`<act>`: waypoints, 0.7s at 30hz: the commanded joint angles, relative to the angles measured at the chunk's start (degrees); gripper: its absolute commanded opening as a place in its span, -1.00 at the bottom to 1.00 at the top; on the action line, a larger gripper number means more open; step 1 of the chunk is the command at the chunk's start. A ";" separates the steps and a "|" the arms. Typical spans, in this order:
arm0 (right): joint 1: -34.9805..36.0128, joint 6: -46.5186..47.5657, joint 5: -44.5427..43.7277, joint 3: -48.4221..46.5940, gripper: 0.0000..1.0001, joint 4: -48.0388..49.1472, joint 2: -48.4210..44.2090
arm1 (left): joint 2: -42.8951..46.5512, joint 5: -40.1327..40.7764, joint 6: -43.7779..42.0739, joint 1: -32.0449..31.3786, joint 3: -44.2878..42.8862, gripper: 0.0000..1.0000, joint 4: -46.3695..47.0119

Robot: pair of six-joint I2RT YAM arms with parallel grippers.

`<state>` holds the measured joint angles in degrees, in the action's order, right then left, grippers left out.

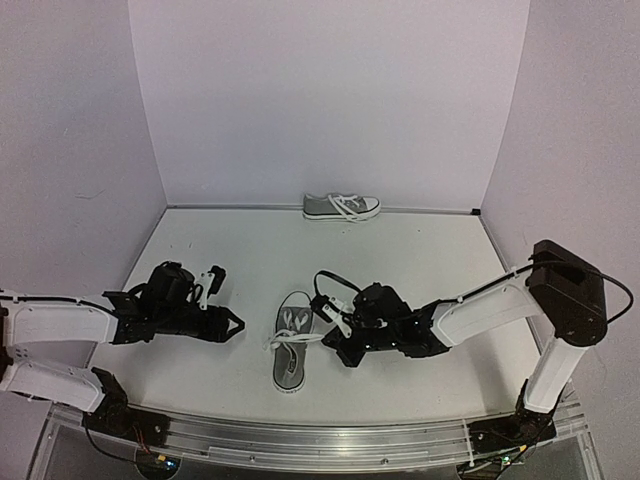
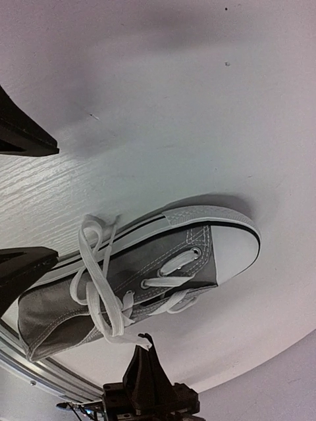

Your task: Tie the shoes

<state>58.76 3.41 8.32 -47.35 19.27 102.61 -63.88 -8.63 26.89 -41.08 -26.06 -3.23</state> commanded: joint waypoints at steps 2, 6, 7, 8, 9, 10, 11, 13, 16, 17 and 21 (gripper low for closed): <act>-0.12 -1.23 -1.36 1.43 -1.00 0.93 -0.01 | -7.12 -3.99 -7.42 0.21 -2.58 -0.05 8.20; -0.28 -1.44 -1.74 1.27 -1.00 0.46 1.07 | -10.76 -4.13 -12.60 0.21 -4.04 -0.08 9.98; -0.35 -1.52 -1.81 1.17 -1.00 0.37 1.44 | -11.20 -3.94 -14.24 0.21 -4.32 -0.09 10.26; -0.34 -1.56 -1.83 1.04 -1.00 0.31 1.72 | -11.68 -4.06 -15.95 0.21 -4.63 -0.10 10.57; -0.37 -1.57 -1.83 0.91 -1.00 0.26 1.98 | -12.10 -4.80 -17.40 0.21 -4.87 -0.11 11.06; -0.46 -1.61 -1.89 0.80 -1.00 0.24 2.24 | -12.69 -5.85 -18.61 0.21 -5.07 -0.11 11.71; -0.53 -1.67 -1.98 0.69 -1.00 0.21 2.51 | -13.34 -6.74 -19.86 0.21 -5.33 -0.11 12.20; -0.73 -1.74 -1.92 0.51 -1.00 0.15 2.99 | -15.34 -7.80 -22.34 0.20 -6.60 -0.13 12.14; -0.98 -1.83 -1.79 0.38 -1.00 0.15 3.48 | -19.16 -8.13 -25.08 0.21 -8.95 -0.16 11.49; -1.02 -1.83 -1.75 0.45 -1.00 0.12 3.51 | -20.49 -8.33 -26.01 0.21 -9.76 -0.17 11.36; -1.12 -1.92 -1.79 0.50 -1.00 0.07 3.51 | -25.20 -10.60 -28.86 0.21 -12.27 -0.23 11.59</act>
<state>58.01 2.12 7.27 -46.28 19.01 105.75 -85.49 -16.04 3.81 -41.06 -34.55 6.48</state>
